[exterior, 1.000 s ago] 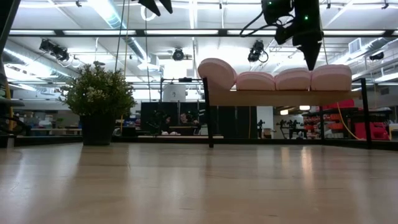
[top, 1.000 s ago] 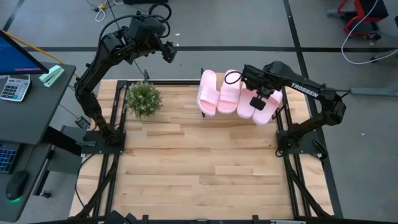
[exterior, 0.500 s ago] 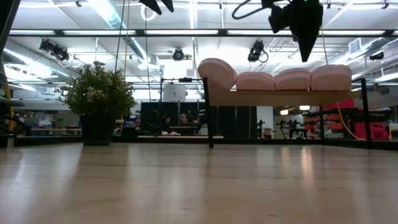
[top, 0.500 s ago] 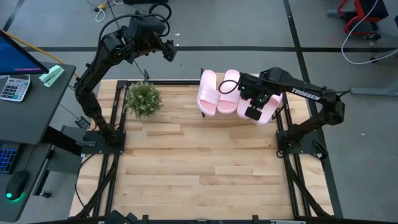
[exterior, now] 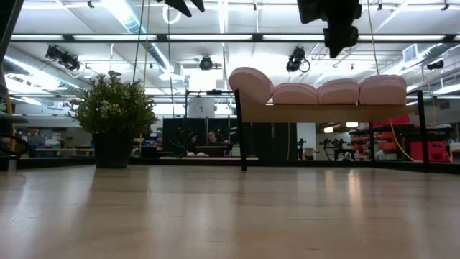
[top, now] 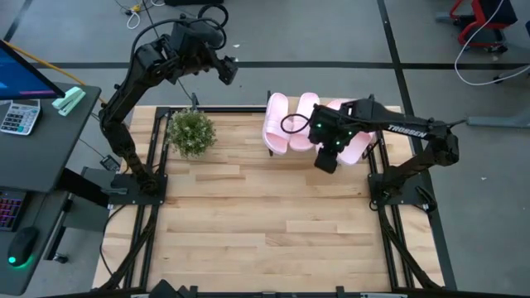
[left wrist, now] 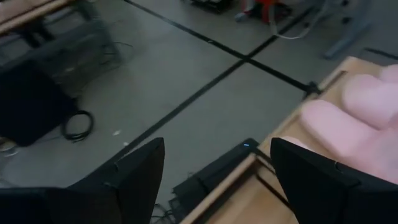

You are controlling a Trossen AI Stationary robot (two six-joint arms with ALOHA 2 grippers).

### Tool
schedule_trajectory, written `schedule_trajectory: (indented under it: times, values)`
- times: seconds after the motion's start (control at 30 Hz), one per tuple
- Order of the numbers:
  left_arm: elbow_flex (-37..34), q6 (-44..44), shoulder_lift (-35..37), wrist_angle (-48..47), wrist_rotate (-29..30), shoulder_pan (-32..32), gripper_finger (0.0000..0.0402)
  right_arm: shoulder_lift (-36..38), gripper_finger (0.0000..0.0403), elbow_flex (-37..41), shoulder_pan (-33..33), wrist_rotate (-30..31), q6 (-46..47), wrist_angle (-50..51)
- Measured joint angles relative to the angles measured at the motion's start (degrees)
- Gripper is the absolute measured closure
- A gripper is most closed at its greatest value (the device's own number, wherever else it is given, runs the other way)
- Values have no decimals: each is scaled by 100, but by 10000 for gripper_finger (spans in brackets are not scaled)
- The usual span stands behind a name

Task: Pick and place slides into the shelf
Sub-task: Adjust the slides on the shelf

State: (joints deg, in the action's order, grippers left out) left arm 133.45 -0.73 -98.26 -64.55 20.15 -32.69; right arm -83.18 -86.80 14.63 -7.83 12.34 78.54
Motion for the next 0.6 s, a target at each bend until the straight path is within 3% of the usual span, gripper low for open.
schedule_trajectory:
  times: [0.17,0.37,0.6]
  values:
    - [0,1,0,-2,-208,5,104,2,294,-2,-212,-832,179,-201]
    - [0,-8,0,-66,-256,11,104,2,277,-2,-531,-851,103,-447]
    - [0,-167,0,-542,-799,15,104,2,221,-2,-751,-770,16,-495]
